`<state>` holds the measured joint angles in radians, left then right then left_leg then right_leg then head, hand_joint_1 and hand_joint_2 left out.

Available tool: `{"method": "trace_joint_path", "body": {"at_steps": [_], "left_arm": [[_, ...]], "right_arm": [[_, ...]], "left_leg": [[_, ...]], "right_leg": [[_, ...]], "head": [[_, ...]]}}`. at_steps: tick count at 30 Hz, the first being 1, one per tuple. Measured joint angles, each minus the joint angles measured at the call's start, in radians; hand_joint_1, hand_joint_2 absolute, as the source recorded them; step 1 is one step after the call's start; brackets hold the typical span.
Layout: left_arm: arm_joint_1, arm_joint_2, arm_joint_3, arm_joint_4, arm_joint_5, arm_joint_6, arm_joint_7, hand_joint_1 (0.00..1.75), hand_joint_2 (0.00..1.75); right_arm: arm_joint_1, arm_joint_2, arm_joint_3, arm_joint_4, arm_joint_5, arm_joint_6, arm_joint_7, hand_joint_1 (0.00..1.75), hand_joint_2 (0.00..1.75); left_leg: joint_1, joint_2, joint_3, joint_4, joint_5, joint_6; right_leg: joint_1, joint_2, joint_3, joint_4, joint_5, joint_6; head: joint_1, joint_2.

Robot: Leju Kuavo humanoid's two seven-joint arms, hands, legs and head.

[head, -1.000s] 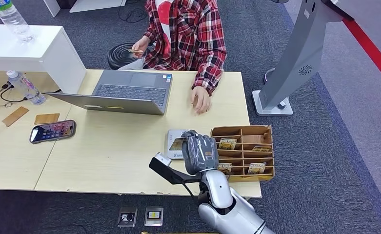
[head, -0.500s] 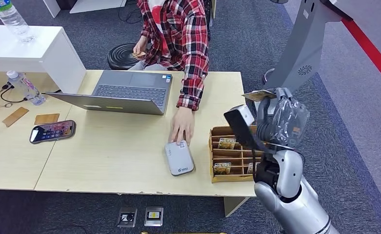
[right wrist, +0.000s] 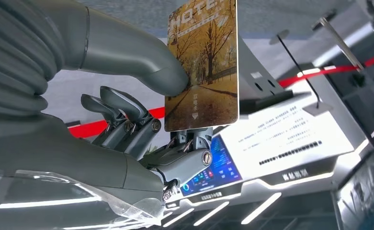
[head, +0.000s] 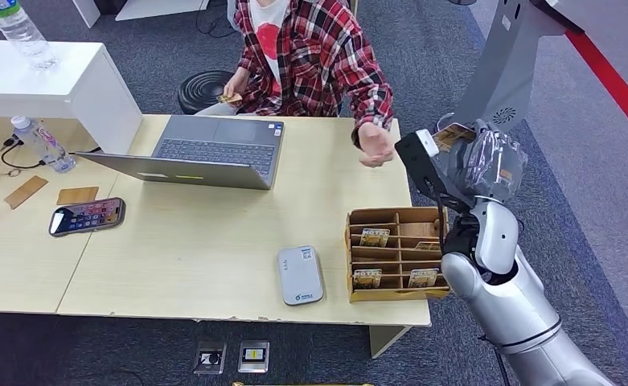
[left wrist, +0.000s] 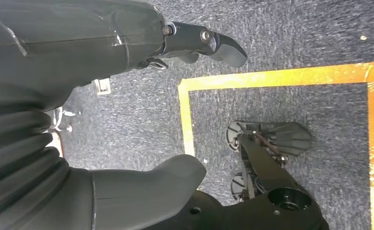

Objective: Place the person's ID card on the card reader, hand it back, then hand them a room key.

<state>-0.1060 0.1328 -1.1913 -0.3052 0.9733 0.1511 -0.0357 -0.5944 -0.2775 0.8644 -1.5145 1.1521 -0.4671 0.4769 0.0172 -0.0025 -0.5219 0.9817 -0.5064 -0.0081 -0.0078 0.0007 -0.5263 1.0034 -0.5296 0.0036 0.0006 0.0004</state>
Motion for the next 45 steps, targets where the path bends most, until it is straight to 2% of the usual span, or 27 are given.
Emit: {"method": "trace_joint_path", "body": {"at_steps": [10, 11, 14, 15, 24, 33, 37, 45], "left_arm": [[0.0, 0.002, 0.0, 0.0, -0.005, -0.002, 0.019, 0.0, 1.75], [0.0, 0.002, 0.0, 0.0, -0.006, -0.002, 0.02, 0.0, 1.75], [0.0, 0.003, 0.0, 0.0, -0.006, -0.002, 0.024, 0.0, 1.75], [0.0, 0.003, 0.0, 0.0, -0.006, -0.001, 0.024, 0.0, 1.75], [0.0, 0.003, 0.0, 0.0, 0.002, 0.0, 0.024, 0.0, 1.75], [0.002, 0.003, 0.0, 0.0, 0.034, 0.004, 0.025, 0.0, 1.75], [0.003, 0.003, 0.0, 0.001, 0.05, 0.009, 0.025, 0.0, 1.75], [0.003, 0.003, 0.001, 0.007, 0.065, 0.008, 0.025, 0.0, 1.75]], "right_arm": [[0.004, 0.001, 0.028, 0.056, 0.021, 0.006, -0.004, 1.75, 1.75], [0.004, 0.002, 0.03, 0.058, 0.028, 0.006, -0.004, 1.68, 1.75], [0.008, 0.003, 0.039, 0.063, 0.055, 0.008, -0.003, 0.38, 1.75], [0.009, 0.003, 0.042, 0.063, 0.065, 0.01, -0.003, 0.01, 1.75], [0.045, 0.004, 0.052, 0.03, 0.073, 0.005, -0.004, 0.0, 1.75], [0.158, -0.019, 0.034, -0.114, -0.13, -0.018, -0.025, 0.0, 1.75], [0.222, -0.06, 0.018, -0.226, -0.217, 0.057, -0.024, 0.0, 1.75], [0.301, -0.141, -0.001, -0.411, -0.302, 0.168, -0.012, 0.0, 1.75]], "left_leg": [[0.0, 0.0, 0.0, 0.0, 0.0, 0.0], [0.0, 0.0, 0.0, 0.0, 0.0, 0.0], [0.0, 0.0, 0.0, 0.0, 0.0, 0.0], [0.0, -0.001, 0.0, 0.0, 0.0, 0.0], [0.0, 0.0, 0.0, 0.0, 0.0, 0.0], [0.0, 0.0, 0.001, 0.0, 0.0, 0.0], [0.0, 0.0, 0.001, 0.0, 0.0, 0.0], [0.0, 0.0, 0.001, 0.0, 0.0, 0.0]], "right_leg": [[0.0, 0.0, 0.0, 0.0, 0.0, 0.0], [0.0, 0.0, 0.0, 0.0, 0.0, 0.0], [0.0, -0.001, 0.0, 0.0, 0.0, 0.0], [0.0, -0.001, 0.0, 0.0, 0.0, 0.0], [0.0, -0.001, 0.0, 0.0, 0.0, 0.0], [0.0, -0.001, 0.0, 0.0, 0.0, 0.0], [0.0, -0.001, 0.0, 0.0, 0.0, 0.0], [0.0, 0.0, 0.0, -0.001, 0.0, 0.0]], "head": [[0.0, 0.0], [0.0, 0.0], [0.0, 0.0], [0.0, 0.0], [0.0, 0.0], [0.0, 0.0], [0.0, 0.0], [0.0, 0.0]]}}
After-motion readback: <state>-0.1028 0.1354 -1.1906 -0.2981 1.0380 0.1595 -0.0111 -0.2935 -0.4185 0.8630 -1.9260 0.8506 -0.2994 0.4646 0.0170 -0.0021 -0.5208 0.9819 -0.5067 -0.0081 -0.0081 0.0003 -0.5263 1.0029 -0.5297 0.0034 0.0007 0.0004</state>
